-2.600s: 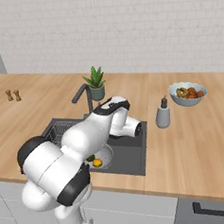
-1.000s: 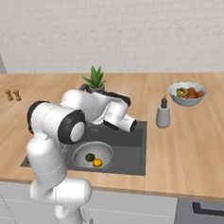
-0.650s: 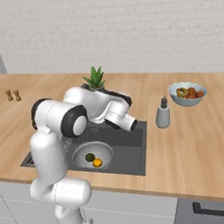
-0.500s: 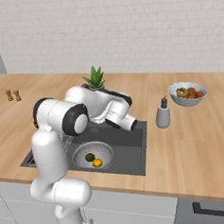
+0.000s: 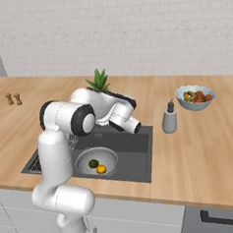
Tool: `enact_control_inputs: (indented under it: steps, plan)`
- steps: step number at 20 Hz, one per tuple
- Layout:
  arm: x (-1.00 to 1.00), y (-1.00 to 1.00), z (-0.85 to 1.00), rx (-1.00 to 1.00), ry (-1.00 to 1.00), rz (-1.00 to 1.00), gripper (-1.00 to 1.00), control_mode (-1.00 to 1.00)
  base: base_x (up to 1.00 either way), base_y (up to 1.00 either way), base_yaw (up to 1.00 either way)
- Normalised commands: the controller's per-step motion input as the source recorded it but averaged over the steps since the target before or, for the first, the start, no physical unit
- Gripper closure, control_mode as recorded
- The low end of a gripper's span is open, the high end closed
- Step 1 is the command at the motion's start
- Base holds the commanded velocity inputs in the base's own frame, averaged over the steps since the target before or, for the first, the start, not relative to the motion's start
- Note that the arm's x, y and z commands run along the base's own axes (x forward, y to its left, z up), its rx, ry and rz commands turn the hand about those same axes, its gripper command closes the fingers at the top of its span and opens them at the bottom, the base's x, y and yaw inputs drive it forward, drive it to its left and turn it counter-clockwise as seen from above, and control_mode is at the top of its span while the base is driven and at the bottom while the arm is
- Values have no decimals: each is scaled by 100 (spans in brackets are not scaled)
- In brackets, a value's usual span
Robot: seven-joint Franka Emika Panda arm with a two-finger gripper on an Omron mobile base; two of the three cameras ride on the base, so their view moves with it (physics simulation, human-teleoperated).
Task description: Put the colander in the sink, put the mango, tangerine in the colander, and turn on the sink faucet and pour water over the colander.
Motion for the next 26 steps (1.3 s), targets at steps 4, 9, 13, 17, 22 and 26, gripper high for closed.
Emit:
enact_control_inputs:
  steps: [4,9,13,17,22,26]
  plan:
    - [32,0,-14,0,0,-5,-100,-100,0,0,0]
    - [33,0,-16,0,2,-5,-100,-100,0,0,0]
    - [29,0,-14,0,1,-4,-100,-100,0,0,0]
    - [29,0,-15,0,2,-4,-100,-100,0,0,0]
    - [29,0,-8,0,1,-3,-100,-100,0,0,0]
    - [23,0,-6,0,0,-4,-100,-100,0,0,0]
